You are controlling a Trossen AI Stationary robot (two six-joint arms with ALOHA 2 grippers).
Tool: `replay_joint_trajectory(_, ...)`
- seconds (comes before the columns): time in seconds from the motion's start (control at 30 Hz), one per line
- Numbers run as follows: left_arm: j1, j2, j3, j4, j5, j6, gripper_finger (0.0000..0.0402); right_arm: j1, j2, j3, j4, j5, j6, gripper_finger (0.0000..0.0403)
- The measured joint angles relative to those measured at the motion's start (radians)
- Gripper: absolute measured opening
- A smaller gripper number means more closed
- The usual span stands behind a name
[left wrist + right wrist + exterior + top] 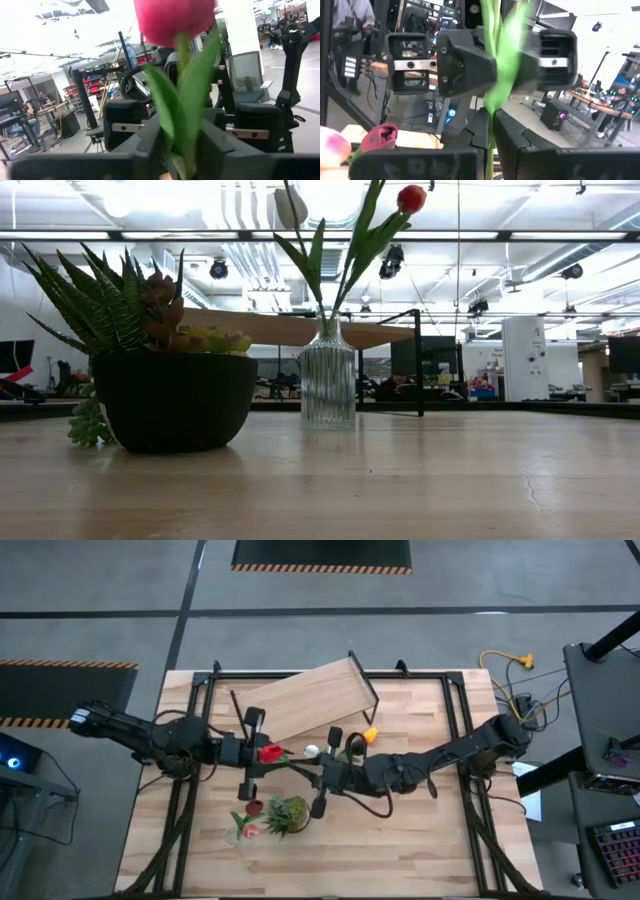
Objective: Pick and place flowers into a vace then onto a shelf
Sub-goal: Put the middle red tulip into the bottom transparent vase
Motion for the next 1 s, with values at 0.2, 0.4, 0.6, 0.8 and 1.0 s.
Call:
replay_joint_trajectory(0.2, 0.0, -0.019, -0.001, -0.007, 0.0, -0.014, 0.0007, 0.0, -0.044, 0.0, -0.088, 0.004, 0.031, 0.0022)
replay_joint_trajectory(0.4, 0.001, -0.037, 0.0, 0.024, -0.002, -0.015, 0.0002, 0.002, -0.092, 0.0, -0.226, 0.005, 0.101, 0.0083)
replay_joint_trajectory(0.6, 0.001, -0.059, -0.001, 0.015, -0.025, -0.028, 0.0001, 0.005, -0.151, 0.0, -0.465, 0.006, 0.221, 0.015)
replay_joint_trajectory(0.8, 0.0, -0.139, 0.006, -0.059, -0.025, -0.098, 0.0, 0.04, -0.209, -0.007, -0.741, 0.026, 0.388, 0.0177)
replay_joint_trajectory(1.0, -0.003, -0.188, 0.158, -0.357, -0.025, -0.235, 0.0, 0.08, -0.239, -0.011, -0.903, 0.122, 0.499, 0.018)
